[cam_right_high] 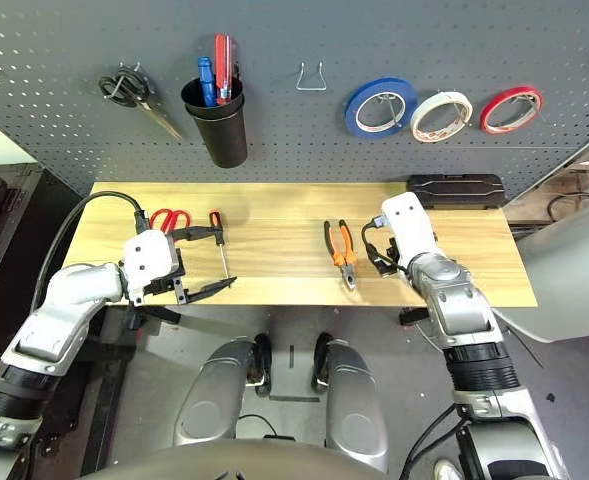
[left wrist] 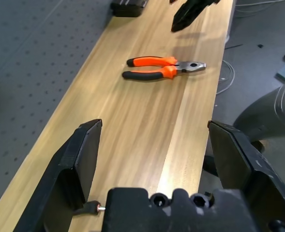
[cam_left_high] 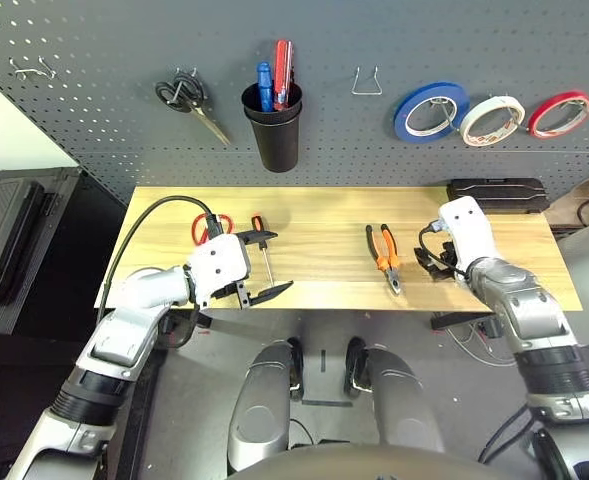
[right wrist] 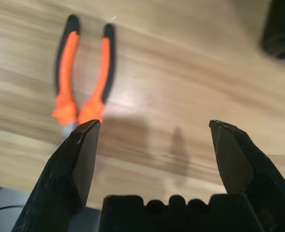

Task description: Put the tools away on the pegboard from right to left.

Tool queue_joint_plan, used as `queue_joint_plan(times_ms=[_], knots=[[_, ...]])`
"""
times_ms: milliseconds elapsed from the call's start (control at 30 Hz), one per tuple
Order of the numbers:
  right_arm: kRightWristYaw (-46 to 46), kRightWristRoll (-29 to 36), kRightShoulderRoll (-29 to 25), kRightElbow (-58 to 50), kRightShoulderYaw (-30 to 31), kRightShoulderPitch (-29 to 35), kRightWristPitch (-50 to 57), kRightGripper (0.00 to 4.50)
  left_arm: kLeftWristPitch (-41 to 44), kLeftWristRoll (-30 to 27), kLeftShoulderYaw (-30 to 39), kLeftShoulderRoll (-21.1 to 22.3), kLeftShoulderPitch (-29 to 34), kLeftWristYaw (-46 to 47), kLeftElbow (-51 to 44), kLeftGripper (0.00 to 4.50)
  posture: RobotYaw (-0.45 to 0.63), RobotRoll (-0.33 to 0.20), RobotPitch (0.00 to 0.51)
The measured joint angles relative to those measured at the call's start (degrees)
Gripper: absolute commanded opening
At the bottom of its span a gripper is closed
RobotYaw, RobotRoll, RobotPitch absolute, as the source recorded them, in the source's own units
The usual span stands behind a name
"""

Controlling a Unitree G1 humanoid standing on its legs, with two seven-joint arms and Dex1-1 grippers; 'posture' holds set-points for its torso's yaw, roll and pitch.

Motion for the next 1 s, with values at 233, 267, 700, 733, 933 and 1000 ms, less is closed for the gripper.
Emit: queue_joint_plan(times_ms=[233, 267, 700, 733, 933, 1000], knots=[[-2.91, 0.65, 5.64, 1.53, 0.42, -2.94, 5.93, 4.49, -0.09, 0.05, -0.06, 0.03, -0.12, -0.22, 0.3, 4.5, 0.14, 0.0, 0.278], [-3.5, 0.64, 6.34, 2.52, 0.48, -3.54, 6.56, 4.49, -0.08, 0.06, -0.06, 0.04, -0.1, -0.23, 0.27, 4.5, 0.14, 0.0, 0.279], [-6.34, 0.21, 9.06, 23.81, 1.01, -14.76, 2.07, 4.49, 0.68, 0.11, -0.09, 0.15, 0.33, -0.2, -0.44, 4.5, 0.16, 0.0, 0.296], [-6.33, 0.17, 9.06, 25.58, 1.04, -15.55, 1.21, 4.49, 0.78, 0.14, -0.1, 0.16, 0.32, -0.21, -0.45, 4.5, 0.17, 0.0, 0.299], [-5.99, -0.4, 9.75, 36.61, 1.56, -20.2, -3.68, 4.49, 1.86, 0.3, -0.11, 0.3, 0.33, -0.01, -0.56, 4.5, 0.18, 0.0, 0.313], [-5.79, -0.56, 10.06, 39.25, 1.69, -21.76, -4.9, 4.49, 2.24, 0.36, -0.13, 0.36, 0.32, 0.01, -0.91, 4.5, 0.18, 0.0, 0.315]])
